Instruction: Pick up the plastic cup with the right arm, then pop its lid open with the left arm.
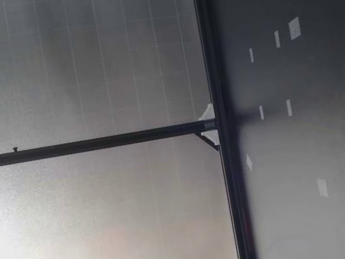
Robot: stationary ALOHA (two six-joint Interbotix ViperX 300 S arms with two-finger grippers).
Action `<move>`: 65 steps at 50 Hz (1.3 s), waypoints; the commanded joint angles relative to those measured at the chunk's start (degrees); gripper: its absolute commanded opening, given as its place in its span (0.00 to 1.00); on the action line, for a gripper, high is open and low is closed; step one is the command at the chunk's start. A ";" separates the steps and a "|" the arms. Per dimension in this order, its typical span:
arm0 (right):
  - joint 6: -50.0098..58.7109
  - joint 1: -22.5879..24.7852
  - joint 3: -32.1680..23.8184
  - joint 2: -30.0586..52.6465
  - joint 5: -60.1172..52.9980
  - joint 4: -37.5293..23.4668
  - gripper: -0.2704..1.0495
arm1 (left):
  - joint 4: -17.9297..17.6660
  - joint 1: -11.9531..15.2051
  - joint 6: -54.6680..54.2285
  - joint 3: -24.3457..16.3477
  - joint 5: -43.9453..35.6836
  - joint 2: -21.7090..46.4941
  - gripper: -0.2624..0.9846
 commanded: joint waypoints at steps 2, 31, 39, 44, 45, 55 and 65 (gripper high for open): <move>-0.09 0.18 -0.44 0.70 -0.35 0.00 0.11 | 0.09 -0.79 -0.62 1.76 -0.44 -0.09 0.16; 8.88 12.30 -7.73 38.85 -9.49 0.70 0.17 | -1.05 -9.40 -9.58 -9.58 6.59 28.30 0.11; 11.51 12.30 -10.63 50.01 -15.12 0.00 0.43 | -1.41 -11.87 -15.82 -10.28 4.57 38.50 0.11; 12.04 12.22 -13.18 56.60 -17.23 0.53 0.62 | -1.41 -13.97 -17.84 -12.39 3.43 44.74 0.11; 12.13 12.13 -14.06 58.36 -17.84 0.88 0.66 | -1.41 -14.33 -17.93 -12.92 3.43 45.79 0.11; 13.36 11.78 -20.13 67.94 -20.21 2.02 0.69 | -1.41 -15.47 -17.93 -17.58 3.25 54.23 0.11; 17.40 11.78 -23.20 72.16 -19.60 1.76 0.69 | -1.41 -15.73 -18.11 -19.51 2.99 56.87 0.11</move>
